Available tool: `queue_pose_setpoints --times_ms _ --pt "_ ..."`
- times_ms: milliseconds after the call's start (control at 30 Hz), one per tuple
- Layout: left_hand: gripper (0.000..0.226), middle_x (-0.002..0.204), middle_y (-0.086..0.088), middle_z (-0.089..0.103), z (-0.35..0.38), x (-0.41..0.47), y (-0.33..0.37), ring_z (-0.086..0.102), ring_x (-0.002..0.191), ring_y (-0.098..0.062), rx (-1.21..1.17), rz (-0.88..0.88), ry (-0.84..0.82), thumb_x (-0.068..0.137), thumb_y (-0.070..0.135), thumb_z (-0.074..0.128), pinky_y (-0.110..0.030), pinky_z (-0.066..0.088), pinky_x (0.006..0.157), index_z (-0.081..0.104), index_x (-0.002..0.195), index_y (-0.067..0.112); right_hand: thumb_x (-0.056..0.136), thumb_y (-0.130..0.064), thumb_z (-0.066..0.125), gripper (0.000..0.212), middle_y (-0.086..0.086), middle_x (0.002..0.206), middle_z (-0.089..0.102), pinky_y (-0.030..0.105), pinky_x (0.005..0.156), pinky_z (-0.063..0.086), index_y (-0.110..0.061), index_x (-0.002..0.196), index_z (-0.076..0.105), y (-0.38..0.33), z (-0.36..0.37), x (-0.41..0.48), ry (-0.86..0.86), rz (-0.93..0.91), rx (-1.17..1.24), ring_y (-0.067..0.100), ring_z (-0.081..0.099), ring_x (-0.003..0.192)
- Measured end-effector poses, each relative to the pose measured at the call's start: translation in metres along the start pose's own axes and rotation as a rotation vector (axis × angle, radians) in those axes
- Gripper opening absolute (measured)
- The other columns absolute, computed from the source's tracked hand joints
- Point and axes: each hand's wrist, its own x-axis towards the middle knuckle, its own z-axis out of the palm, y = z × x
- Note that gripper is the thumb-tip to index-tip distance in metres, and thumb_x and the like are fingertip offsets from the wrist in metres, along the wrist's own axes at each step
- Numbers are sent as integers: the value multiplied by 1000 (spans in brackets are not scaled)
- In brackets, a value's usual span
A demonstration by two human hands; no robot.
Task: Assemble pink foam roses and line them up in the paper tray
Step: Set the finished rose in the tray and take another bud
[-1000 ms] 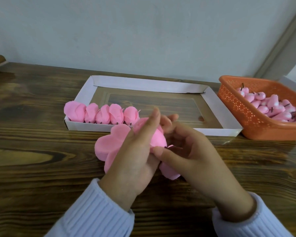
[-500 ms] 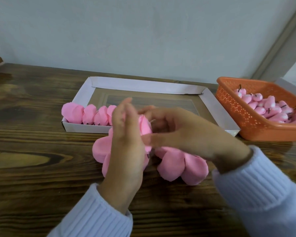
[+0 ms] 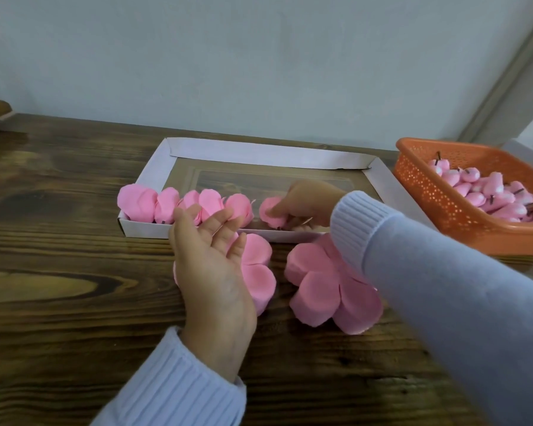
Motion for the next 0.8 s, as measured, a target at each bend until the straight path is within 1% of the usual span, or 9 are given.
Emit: queue_pose_setpoints --times_ms 67,167,300,400,467,533,600,700,800 --pt "30 76 7 73 -1 1 -2 72 73 -4 12 5 -2 102 43 37 -26 49 73 59 108 24 91 -24 66 23 -1 60 62 19 47 41 -9 74 59 -4 2 0 -30 16 -2 9 54 50" --pt "28 69 10 72 0 2 -3 71 71 -5 25 -2 -9 102 42 37 -25 48 70 59 107 25 91 -24 66 20 1 67 60 18 48 41 -9 80 61 -7 5 0 -44 20 46 9 53 52" --pt "29 75 7 71 0 2 -4 70 71 -5 41 -7 -12 102 41 37 -26 47 70 58 109 24 90 -17 68 13 6 75 64 19 54 51 -5 90 63 -7 8 1 -35 6 183 12 58 60" --pt "29 80 5 70 1 1 -4 69 70 -6 59 -14 -21 102 41 37 -26 47 70 58 110 23 89 -13 68 11 6 75 63 18 53 55 -7 84 61 -4 12 3 11 -51 193 12 59 61" --pt "29 79 5 70 2 0 -4 69 70 -6 62 -17 -30 101 40 38 -26 46 69 58 111 22 89 -21 68 14 4 79 66 24 65 57 -11 83 60 -3 12 3 48 -98 84 13 61 67" --pt "29 77 5 70 2 0 -4 69 68 -5 64 -17 -39 102 40 37 -25 46 69 58 110 22 90 -36 65 23 2 84 67 26 66 55 -13 91 60 -1 6 0 64 -129 -58 14 63 72" --pt "28 73 7 71 1 0 -4 69 67 -4 61 -13 -44 101 40 38 -25 46 69 58 107 23 91 -47 60 35 0 90 66 28 69 54 -13 101 60 2 -8 -6 82 -145 -98 14 64 80" --pt "25 67 10 70 1 1 -3 68 66 -3 79 -10 -59 101 37 40 -25 46 70 60 102 22 92 -43 60 25 -2 90 66 28 69 55 -19 97 60 15 -41 -18 193 -189 -40 12 64 82" --pt "19 69 11 68 1 0 -4 66 68 -4 143 12 -80 98 27 47 -25 45 70 63 87 23 92 -27 62 13 -3 81 67 29 68 53 -20 82 63 40 -80 -33 439 -273 71 14 64 79"
